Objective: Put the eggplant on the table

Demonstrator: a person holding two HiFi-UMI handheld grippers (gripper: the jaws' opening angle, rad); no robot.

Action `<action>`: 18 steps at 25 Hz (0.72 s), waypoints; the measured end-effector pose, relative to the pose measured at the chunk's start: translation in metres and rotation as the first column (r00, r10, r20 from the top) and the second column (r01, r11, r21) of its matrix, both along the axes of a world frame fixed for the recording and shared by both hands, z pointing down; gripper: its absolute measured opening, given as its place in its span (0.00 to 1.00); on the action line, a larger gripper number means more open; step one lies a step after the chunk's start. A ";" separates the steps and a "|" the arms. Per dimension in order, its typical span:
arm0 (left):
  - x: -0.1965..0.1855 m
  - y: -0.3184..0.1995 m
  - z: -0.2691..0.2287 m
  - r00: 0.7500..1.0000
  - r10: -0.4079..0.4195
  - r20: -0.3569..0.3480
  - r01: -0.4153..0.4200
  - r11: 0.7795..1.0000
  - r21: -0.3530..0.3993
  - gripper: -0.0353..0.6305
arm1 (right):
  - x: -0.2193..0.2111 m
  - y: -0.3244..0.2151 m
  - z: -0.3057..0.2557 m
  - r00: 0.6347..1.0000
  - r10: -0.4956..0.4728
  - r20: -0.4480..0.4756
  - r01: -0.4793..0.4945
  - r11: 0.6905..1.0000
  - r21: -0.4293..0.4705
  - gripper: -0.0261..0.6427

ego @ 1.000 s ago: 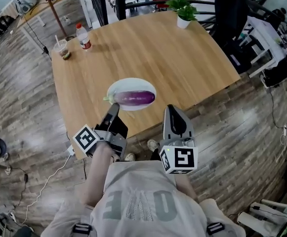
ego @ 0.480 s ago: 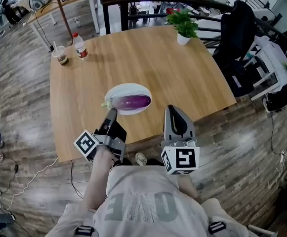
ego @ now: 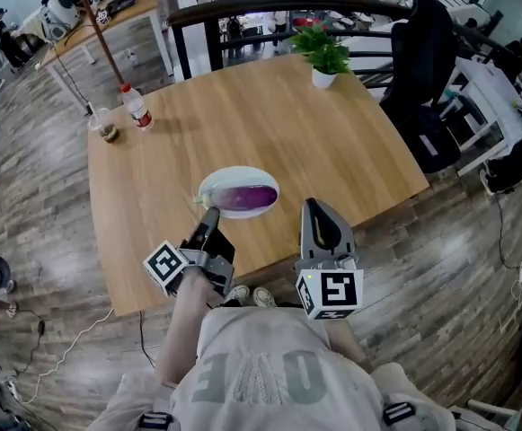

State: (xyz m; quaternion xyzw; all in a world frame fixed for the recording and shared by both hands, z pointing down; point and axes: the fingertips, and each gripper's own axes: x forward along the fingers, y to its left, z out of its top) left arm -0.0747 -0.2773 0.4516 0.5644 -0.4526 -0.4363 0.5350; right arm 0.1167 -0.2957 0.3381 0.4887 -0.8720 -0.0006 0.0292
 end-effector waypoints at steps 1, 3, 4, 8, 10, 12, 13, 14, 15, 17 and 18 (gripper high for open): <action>-0.002 -0.003 0.000 1.000 0.008 0.006 -0.008 1.000 -0.002 0.08 | -0.002 0.000 -0.001 1.000 0.003 -0.001 -0.003 1.000 0.002 0.07; -0.007 -0.009 0.000 1.000 0.016 0.015 -0.016 1.000 0.000 0.09 | -0.006 0.001 -0.002 1.000 0.012 0.001 -0.012 1.000 0.002 0.07; -0.010 -0.012 0.001 1.000 0.017 0.018 -0.017 1.000 0.003 0.09 | -0.007 0.000 -0.002 1.000 0.017 0.002 -0.017 1.000 0.002 0.07; -0.017 -0.020 0.011 0.999 0.029 0.033 -0.029 1.000 -0.003 0.09 | -0.006 -0.001 0.002 0.999 0.047 0.004 -0.047 0.999 -0.006 0.07; -0.019 -0.023 0.017 0.999 0.036 0.035 -0.035 0.999 -0.018 0.09 | -0.005 -0.003 0.004 0.998 0.060 0.005 -0.060 0.998 -0.011 0.07; -0.020 -0.026 0.023 0.998 0.046 0.042 -0.044 0.998 -0.036 0.09 | -0.005 -0.005 0.004 0.998 0.071 0.003 -0.071 0.997 -0.013 0.07; -0.020 -0.028 0.028 0.998 0.052 0.046 -0.049 0.998 -0.045 0.09 | -0.005 -0.005 0.003 0.997 0.075 0.001 -0.075 0.997 -0.013 0.07; -0.021 -0.029 0.032 0.997 0.056 0.048 -0.054 0.997 -0.054 0.09 | -0.005 -0.005 0.002 0.997 0.079 -0.002 -0.079 0.997 -0.013 0.07; -0.021 -0.031 0.037 0.997 0.059 0.049 -0.056 0.997 -0.060 0.09 | -0.003 -0.005 0.002 0.996 0.084 -0.005 -0.084 0.996 -0.014 0.07; -0.022 -0.038 0.045 0.997 0.056 0.053 -0.053 0.997 -0.059 0.09 | 0.000 -0.006 0.001 0.995 0.097 -0.009 -0.097 0.995 -0.014 0.07; -0.022 -0.042 0.049 0.997 0.054 0.055 -0.052 0.997 -0.054 0.09 | 0.002 -0.007 0.000 0.994 0.106 -0.011 -0.106 0.994 -0.014 0.07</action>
